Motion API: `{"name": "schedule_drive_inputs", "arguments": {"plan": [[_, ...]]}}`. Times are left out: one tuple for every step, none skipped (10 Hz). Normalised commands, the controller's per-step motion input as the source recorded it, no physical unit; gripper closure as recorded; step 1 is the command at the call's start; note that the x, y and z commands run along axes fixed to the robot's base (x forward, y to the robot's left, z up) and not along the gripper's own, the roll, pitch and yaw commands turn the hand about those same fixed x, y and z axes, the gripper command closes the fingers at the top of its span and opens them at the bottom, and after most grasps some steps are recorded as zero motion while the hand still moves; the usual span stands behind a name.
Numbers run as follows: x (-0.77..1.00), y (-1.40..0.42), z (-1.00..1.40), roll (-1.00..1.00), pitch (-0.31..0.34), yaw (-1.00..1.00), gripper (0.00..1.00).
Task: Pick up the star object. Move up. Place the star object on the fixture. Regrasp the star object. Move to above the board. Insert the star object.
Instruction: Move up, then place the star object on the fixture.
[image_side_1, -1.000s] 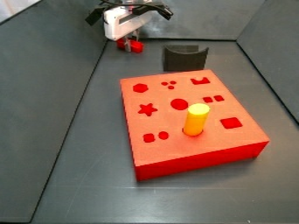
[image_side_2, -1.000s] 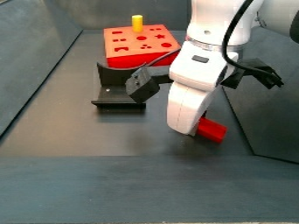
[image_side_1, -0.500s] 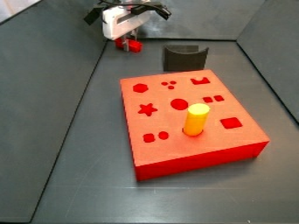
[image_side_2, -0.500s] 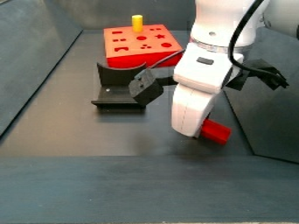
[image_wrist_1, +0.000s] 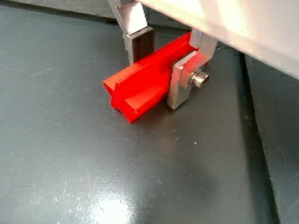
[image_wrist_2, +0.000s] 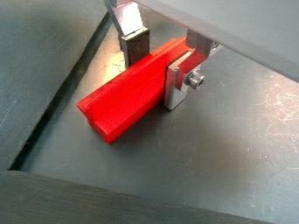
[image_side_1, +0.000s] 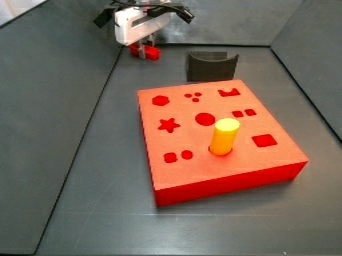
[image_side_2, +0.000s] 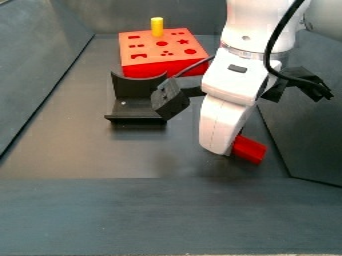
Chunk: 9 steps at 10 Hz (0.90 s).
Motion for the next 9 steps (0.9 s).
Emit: {"name": "schedule_drive_inputs", "arguments": {"plan": [[0.00,0.00,0.83,0.00,0.001,-0.01,1.00],[-0.02,0.00,0.73,0.00,0.030,-0.01,1.00],[-0.02,0.00,0.62,0.00,0.043,-0.01,1.00],[-0.02,0.01,0.48,0.01,0.055,-0.02,1.00],[-0.02,0.00,0.34,0.02,0.060,-0.02,1.00],[0.00,0.00,1.00,0.00,0.000,0.00,1.00],[0.00,0.00,1.00,0.01,-0.001,0.00,1.00],[-0.01,0.00,1.00,0.02,0.013,-0.01,1.00],[-0.02,0.00,1.00,0.03,0.022,-0.01,1.00]]}}
